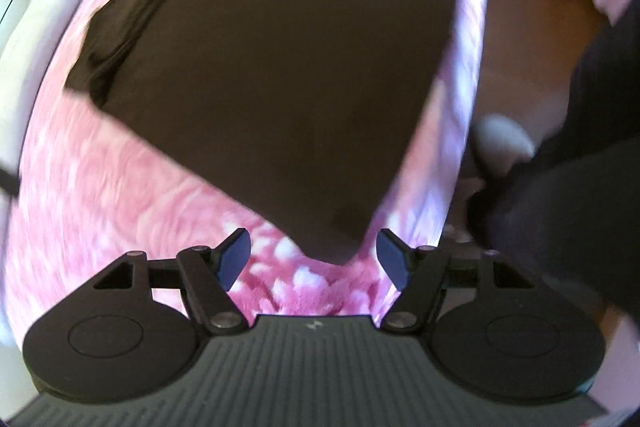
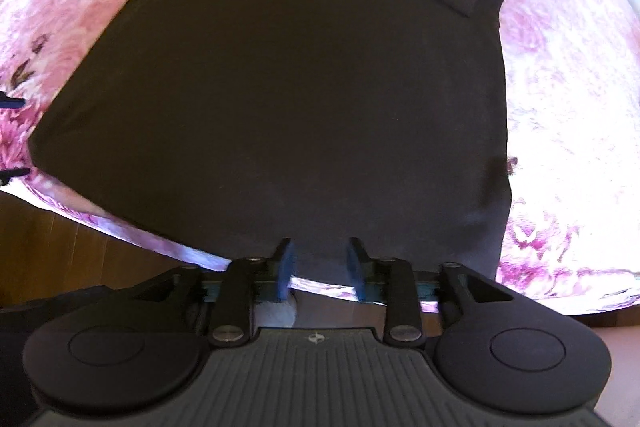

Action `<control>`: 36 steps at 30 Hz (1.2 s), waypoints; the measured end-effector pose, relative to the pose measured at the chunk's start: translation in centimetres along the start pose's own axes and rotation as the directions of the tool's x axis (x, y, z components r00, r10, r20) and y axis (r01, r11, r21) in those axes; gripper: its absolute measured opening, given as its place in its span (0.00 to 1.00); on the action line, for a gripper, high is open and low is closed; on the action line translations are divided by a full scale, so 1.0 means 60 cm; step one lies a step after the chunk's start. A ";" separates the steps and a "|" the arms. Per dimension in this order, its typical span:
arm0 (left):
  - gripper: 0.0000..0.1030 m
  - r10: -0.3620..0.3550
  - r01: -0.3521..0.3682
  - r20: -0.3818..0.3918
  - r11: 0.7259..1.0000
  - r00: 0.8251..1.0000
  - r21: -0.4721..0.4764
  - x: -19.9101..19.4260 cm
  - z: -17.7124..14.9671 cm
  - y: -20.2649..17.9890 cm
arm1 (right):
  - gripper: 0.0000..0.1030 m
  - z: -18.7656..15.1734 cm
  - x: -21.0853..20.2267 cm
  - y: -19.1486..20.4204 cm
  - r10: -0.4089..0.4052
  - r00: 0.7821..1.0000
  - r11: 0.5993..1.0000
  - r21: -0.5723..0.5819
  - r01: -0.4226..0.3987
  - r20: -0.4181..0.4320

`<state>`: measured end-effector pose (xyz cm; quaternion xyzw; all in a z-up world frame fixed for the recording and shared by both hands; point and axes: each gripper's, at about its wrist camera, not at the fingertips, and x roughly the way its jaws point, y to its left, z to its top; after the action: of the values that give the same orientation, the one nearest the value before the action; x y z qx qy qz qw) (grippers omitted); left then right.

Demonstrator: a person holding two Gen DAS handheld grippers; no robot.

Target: Fold clothes

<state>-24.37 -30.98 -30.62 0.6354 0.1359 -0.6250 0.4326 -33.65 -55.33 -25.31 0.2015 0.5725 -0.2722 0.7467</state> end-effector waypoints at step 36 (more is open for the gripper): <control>0.06 -0.235 0.320 0.385 0.931 0.892 -0.174 -0.079 0.034 0.191 | 0.75 -0.033 0.015 0.286 -0.161 0.929 0.969 -0.125 0.212 0.334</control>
<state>-18.45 -37.46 -21.60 0.4295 0.2170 -0.7654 0.4274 -24.03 -41.04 -26.91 0.0389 0.4798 -0.3247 0.8142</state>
